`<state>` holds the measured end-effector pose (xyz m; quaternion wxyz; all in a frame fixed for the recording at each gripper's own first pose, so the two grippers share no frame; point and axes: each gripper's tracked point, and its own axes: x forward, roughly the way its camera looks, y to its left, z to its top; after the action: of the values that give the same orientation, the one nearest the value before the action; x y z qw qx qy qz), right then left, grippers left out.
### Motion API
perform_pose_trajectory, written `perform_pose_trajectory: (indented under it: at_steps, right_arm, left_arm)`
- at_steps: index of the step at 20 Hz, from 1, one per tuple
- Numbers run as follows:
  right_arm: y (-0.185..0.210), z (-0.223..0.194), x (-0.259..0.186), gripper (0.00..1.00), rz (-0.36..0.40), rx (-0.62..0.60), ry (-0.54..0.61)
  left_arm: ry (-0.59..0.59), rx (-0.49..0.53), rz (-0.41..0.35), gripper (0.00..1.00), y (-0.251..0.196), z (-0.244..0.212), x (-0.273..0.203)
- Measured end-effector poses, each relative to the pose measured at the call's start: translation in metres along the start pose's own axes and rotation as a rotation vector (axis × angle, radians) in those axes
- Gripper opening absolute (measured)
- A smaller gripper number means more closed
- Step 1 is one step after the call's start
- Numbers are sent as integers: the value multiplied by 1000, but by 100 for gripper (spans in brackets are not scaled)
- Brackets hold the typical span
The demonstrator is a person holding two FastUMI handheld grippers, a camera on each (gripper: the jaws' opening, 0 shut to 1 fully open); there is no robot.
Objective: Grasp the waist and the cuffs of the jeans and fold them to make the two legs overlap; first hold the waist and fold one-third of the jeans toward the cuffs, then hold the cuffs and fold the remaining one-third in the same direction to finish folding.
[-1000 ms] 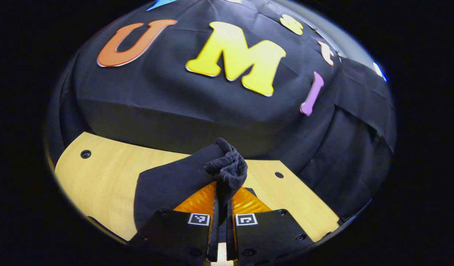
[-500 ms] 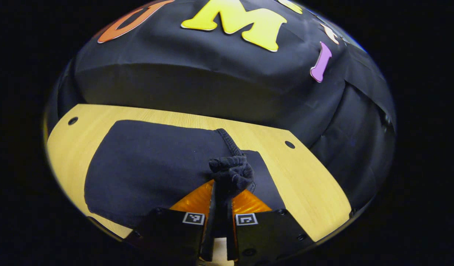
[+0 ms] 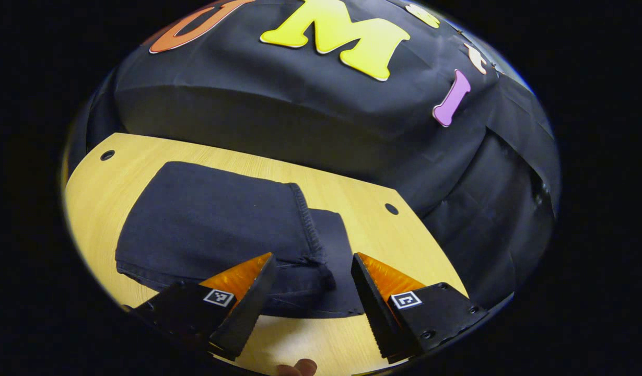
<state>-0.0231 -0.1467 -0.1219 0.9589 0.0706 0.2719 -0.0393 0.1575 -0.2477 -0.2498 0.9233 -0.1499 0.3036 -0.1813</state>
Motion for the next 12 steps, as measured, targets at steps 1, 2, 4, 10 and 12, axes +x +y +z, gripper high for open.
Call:
perform_pose_trajectory:
  at_steps: [1,2,4,10,12]
  right_arm:
    - [9,8,5,94,28,-10,-23]
    - [20,19,9,98,59,-20,-48]
    - [49,40,21,98,135,-37,-102]
    - [112,115,44,98,204,-60,-315]
    - [134,132,41,98,225,-68,-366]
  left_arm:
    - [-21,8,4,93,-2,10,-14]
    - [-52,20,16,93,-3,25,-28]
    - [-130,59,43,93,-1,64,-59]
    - [-441,190,237,96,22,190,-173]
    - [-544,231,305,97,27,219,-210]
